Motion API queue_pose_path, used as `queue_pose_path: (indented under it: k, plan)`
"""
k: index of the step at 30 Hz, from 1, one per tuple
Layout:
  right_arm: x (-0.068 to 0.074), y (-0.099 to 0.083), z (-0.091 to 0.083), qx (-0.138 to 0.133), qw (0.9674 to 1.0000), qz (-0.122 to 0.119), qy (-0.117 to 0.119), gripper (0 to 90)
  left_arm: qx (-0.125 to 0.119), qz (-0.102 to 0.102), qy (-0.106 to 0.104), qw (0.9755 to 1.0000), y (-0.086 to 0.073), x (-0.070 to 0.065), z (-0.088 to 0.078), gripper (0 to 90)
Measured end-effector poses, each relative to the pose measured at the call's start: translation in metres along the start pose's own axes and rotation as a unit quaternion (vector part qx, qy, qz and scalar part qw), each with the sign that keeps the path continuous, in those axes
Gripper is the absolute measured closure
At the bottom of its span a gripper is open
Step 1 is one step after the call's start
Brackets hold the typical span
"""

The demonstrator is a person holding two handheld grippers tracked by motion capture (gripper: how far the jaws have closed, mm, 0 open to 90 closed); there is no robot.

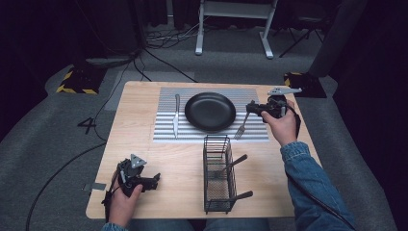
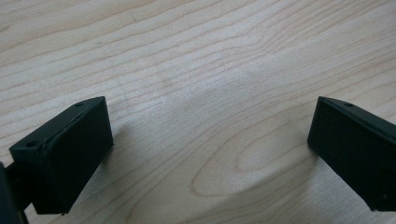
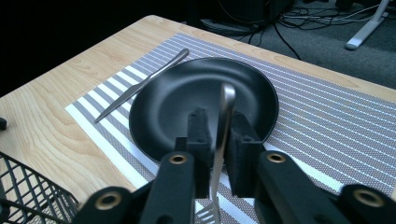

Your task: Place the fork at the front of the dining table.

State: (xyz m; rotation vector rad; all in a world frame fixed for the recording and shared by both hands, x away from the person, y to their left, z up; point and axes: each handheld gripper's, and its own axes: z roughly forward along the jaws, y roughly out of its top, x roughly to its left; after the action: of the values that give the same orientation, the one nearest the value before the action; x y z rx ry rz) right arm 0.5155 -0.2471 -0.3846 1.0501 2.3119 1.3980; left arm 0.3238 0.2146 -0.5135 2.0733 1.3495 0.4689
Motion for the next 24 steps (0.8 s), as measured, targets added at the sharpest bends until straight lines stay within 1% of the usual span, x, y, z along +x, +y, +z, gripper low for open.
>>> queue_pose_path:
  k: [3,7,10,14,21,24]
  plan:
    - [-0.002,-0.003,0.004,-0.005,1.0000,0.002,-0.003,73.6,0.000,0.000,0.000,1.0000,0.000,0.000,0.000,0.2]
    - [-0.004,-0.008,0.008,-0.004,1.0000,0.004,-0.005,72.1,0.000,0.000,0.000,1.0000,0.000,0.000,0.000,0.1]
    - [-0.006,-0.014,0.015,0.007,0.9999,0.009,-0.002,74.8,0.000,0.000,0.000,1.0000,0.000,0.000,0.000,0.2]
    - [-0.006,-0.022,0.024,0.022,0.9997,0.012,-0.007,76.0,0.000,0.000,0.000,1.0000,0.000,0.000,0.000,0.2]
    - [-0.008,-0.035,0.035,0.036,0.9991,0.021,-0.013,77.6,0.000,0.000,0.000,1.0000,0.000,0.000,0.000,0.2]
    - [-0.009,-0.039,0.039,0.040,0.9989,0.022,-0.015,78.0,0.000,0.000,0.000,1.0000,0.000,0.000,0.000,0.1]
